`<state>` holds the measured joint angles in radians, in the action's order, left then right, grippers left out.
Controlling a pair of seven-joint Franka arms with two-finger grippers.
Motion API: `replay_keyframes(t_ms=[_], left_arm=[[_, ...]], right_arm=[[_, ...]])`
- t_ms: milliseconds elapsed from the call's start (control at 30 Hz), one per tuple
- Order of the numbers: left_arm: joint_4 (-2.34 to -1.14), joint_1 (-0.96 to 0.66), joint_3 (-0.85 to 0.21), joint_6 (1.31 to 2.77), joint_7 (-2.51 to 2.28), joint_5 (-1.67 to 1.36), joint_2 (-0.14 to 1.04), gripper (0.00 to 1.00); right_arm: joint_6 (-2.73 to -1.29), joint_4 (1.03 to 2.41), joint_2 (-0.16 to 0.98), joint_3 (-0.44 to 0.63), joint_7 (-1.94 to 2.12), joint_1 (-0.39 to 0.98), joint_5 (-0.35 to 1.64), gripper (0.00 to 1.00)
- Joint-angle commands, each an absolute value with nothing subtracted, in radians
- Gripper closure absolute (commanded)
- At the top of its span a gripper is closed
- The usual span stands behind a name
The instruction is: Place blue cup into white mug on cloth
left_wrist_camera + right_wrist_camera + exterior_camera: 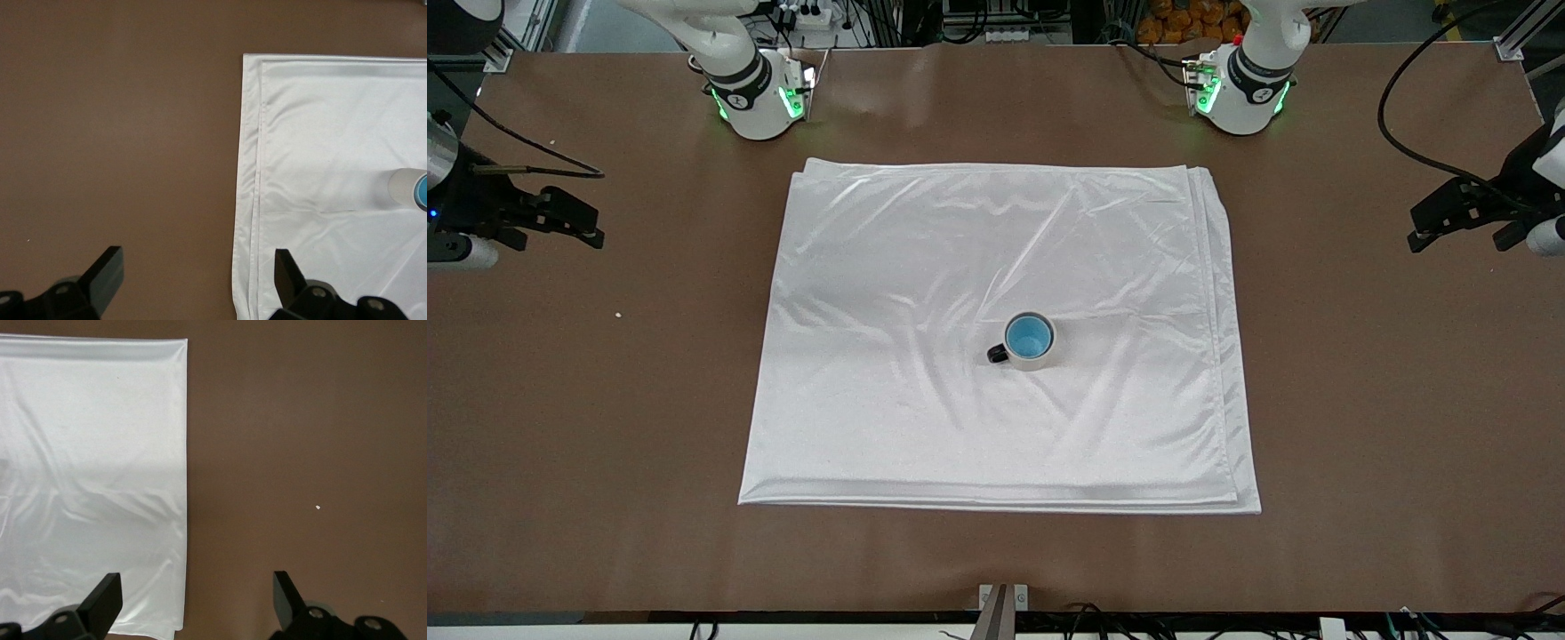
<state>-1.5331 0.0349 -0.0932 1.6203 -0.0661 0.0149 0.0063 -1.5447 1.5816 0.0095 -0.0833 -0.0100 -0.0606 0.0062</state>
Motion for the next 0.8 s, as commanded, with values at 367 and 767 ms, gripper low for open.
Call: replay_keyframes(t_ms=[367,767], left_arm=[[-1.562,0.028,-0.092,1.637,-0.074,0.043,-0.017,0.0],[-1.562,0.028,-0.092,1.637,-0.077,0.043,-0.017,0.0]], right_arm=[[-1.539,1.578,0.006,-0.087,0.0,-0.069,-0.006,0.0],[-1.536,1.591,-0.008,-0.084,0.0,-0.077,-0.006,0.0]])
